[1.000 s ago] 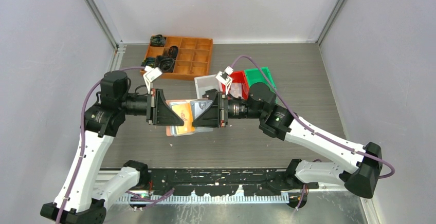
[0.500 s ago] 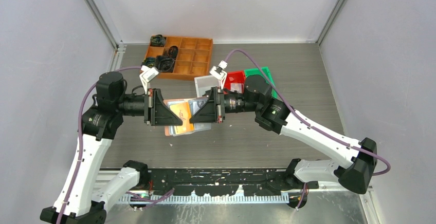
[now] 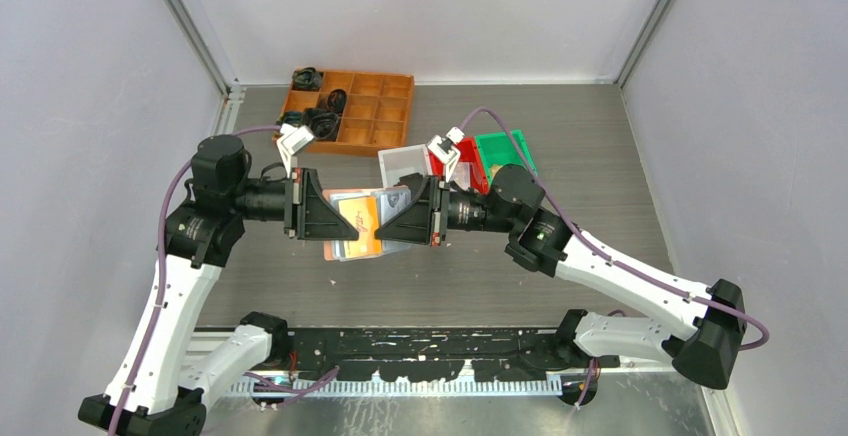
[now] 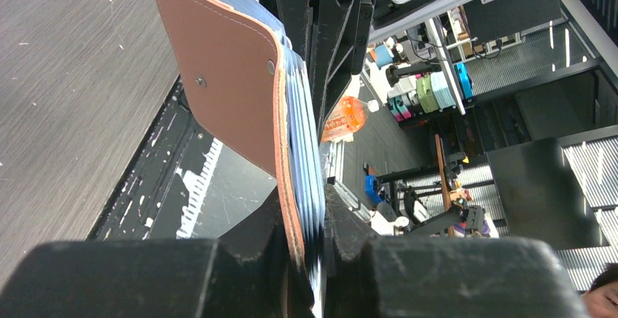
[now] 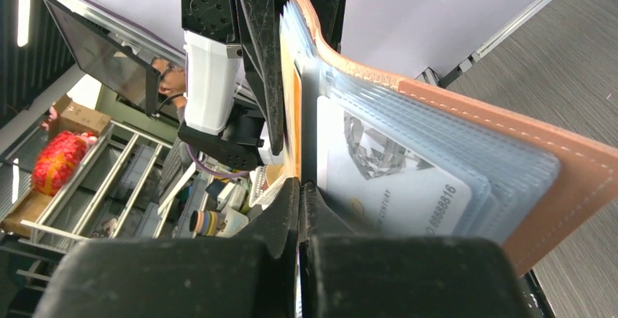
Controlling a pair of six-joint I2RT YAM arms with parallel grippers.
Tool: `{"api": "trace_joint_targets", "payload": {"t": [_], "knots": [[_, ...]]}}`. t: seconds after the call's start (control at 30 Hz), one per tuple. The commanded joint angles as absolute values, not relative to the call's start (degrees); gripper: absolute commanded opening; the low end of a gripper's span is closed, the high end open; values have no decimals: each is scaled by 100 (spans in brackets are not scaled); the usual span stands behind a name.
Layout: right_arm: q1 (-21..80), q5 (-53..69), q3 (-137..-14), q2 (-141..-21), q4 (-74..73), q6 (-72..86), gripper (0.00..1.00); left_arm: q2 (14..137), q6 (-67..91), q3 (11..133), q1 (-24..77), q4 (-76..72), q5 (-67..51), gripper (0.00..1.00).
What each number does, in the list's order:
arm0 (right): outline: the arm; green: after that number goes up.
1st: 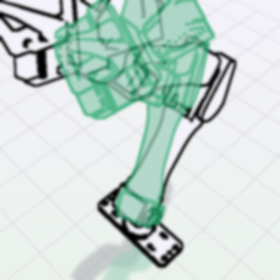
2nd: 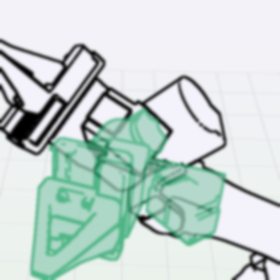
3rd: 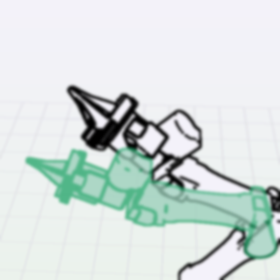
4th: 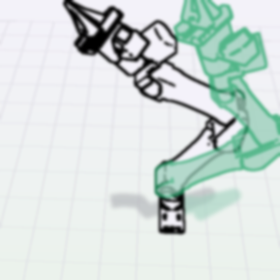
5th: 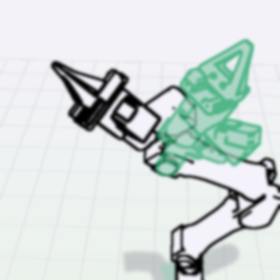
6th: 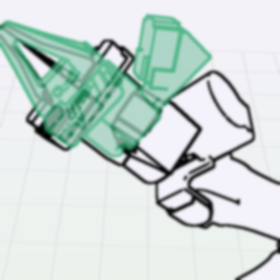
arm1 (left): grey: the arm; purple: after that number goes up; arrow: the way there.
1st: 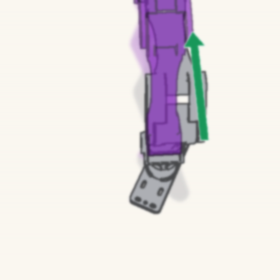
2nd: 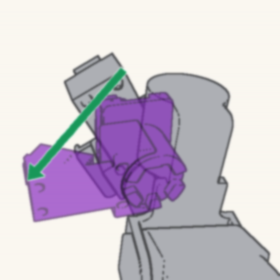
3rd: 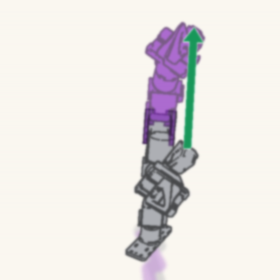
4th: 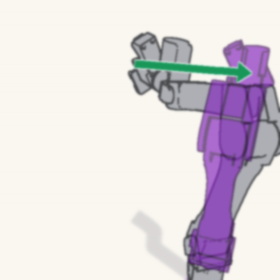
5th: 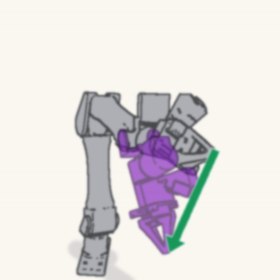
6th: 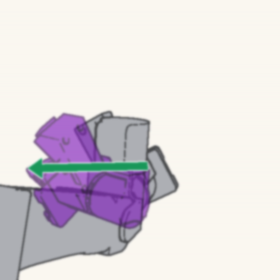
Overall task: Take the credit cards out of the card holder
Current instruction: Remove the credit card from the card holder.
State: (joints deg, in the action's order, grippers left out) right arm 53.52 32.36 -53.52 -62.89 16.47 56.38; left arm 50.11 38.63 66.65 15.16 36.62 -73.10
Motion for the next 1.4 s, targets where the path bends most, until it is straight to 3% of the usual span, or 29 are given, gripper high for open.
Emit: {"api": "trace_joint_targets", "payload": {"t": [0.0,0.13,0.17,0.23,0.37,0.53,0.63,0.77,0.83,1.17,1.37], "knots": [[5308,2833,-5196,-6260,1509,5609,1,4888,4210,6856,1545,2918,-7887,5],[5313,2837,-5185,-6252,1476,5577,1,4879,4206,6851,1538,2902,-7864,0],[5308,2817,-5170,-6243,1481,5582,5,4873,4189,6843,1538,2911,-7877,0],[5306,2791,-5210,-6284,1542,5602,33,4846,4096,6831,1538,2948,-7911,0],[5313,2995,-5693,-6611,1521,5547,44,4794,3880,6820,1540,3086,-7937,0],[5309,3313,-6081,-6950,1480,5554,37,4774,3534,6935,1540,3464,-7920,0],[5309,3361,-6063,-6942,1564,5588,25,4757,3287,6984,1538,3741,-7927,1],[5290,3330,-5963,-6776,1587,5560,6,4773,3092,6987,1538,3960,-7985,19],[5270,3249,-5879,-6649,1507,5495,1,4785,3091,6987,1539,3960,-7962,23],[5221,2966,-5255,-6209,1476,5410,1,4825,3299,7057,1540,3764,-7884,22],[5170,2940,-5149,-6058,1341,5348,1,4820,3303,7040,1531,3726,-7805,12]]}}
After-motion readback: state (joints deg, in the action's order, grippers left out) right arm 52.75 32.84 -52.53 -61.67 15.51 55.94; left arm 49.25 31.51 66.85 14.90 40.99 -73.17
